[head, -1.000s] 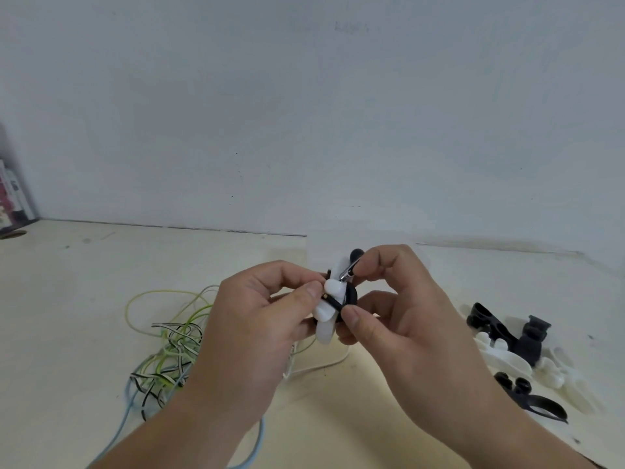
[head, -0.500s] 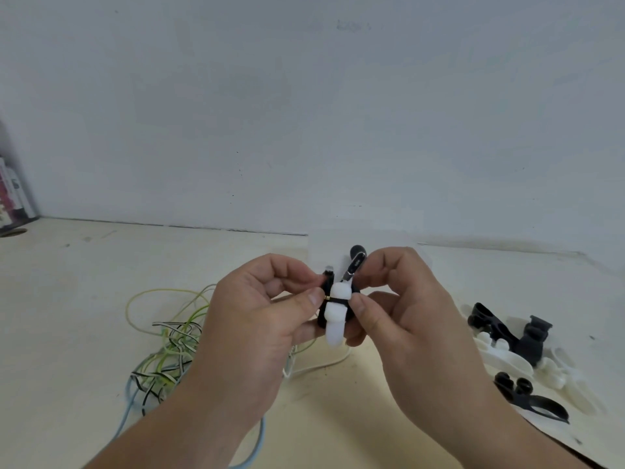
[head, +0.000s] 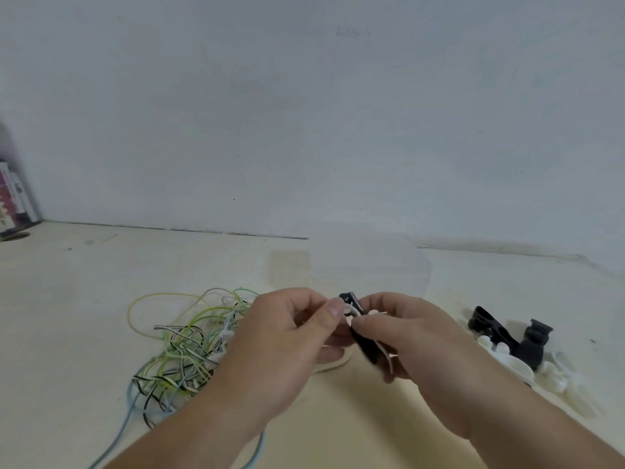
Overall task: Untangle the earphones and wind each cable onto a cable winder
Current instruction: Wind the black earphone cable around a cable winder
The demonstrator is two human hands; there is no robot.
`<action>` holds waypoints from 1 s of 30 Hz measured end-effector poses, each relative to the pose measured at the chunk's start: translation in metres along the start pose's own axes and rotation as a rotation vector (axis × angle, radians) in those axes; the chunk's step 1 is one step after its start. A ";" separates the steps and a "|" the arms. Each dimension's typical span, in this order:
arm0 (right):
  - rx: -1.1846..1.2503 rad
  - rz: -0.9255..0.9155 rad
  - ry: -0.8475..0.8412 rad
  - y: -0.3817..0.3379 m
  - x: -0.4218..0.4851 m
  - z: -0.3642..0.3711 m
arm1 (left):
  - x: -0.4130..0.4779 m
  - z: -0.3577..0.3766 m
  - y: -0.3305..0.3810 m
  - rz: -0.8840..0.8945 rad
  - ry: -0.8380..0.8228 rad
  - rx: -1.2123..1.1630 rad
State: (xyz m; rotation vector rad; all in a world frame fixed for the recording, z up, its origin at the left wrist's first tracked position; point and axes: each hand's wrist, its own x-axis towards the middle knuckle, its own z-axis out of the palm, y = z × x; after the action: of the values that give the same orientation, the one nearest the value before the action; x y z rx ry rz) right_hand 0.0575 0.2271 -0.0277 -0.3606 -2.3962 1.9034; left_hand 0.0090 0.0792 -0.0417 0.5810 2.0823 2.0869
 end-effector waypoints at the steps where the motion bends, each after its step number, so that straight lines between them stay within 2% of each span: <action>1: -0.021 0.011 -0.001 0.000 0.001 -0.002 | 0.000 -0.001 -0.002 0.068 0.016 0.064; 4: -0.025 0.034 0.046 0.001 0.006 -0.009 | 0.004 -0.009 -0.010 0.404 0.177 0.460; 5: -0.032 0.029 0.080 0.000 0.008 -0.012 | 0.006 -0.011 -0.011 0.452 0.219 0.539; 10: -0.078 -0.046 0.255 -0.001 0.014 -0.033 | 0.015 -0.017 -0.020 0.428 0.225 0.611; 13: -0.220 -0.065 0.242 0.004 0.014 -0.036 | 0.017 -0.013 -0.016 0.494 0.247 0.699; 15: -0.306 -0.079 0.169 0.006 0.013 -0.034 | 0.024 -0.003 -0.008 0.528 0.200 0.815; 17: -0.369 -0.115 0.128 0.009 0.013 -0.031 | 0.039 0.010 -0.002 0.535 0.084 1.018; 24: -0.706 -0.246 0.186 0.020 0.019 -0.029 | 0.095 0.031 0.010 0.455 -0.282 1.436; 30: -0.823 -0.295 0.158 0.013 0.021 -0.029 | 0.103 0.035 0.003 0.693 -0.262 1.676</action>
State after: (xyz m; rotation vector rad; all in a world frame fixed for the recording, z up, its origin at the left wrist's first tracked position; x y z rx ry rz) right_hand 0.0450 0.2619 -0.0355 -0.1570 -2.7984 0.6829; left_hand -0.0721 0.1486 -0.0220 1.6757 3.1733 -0.2995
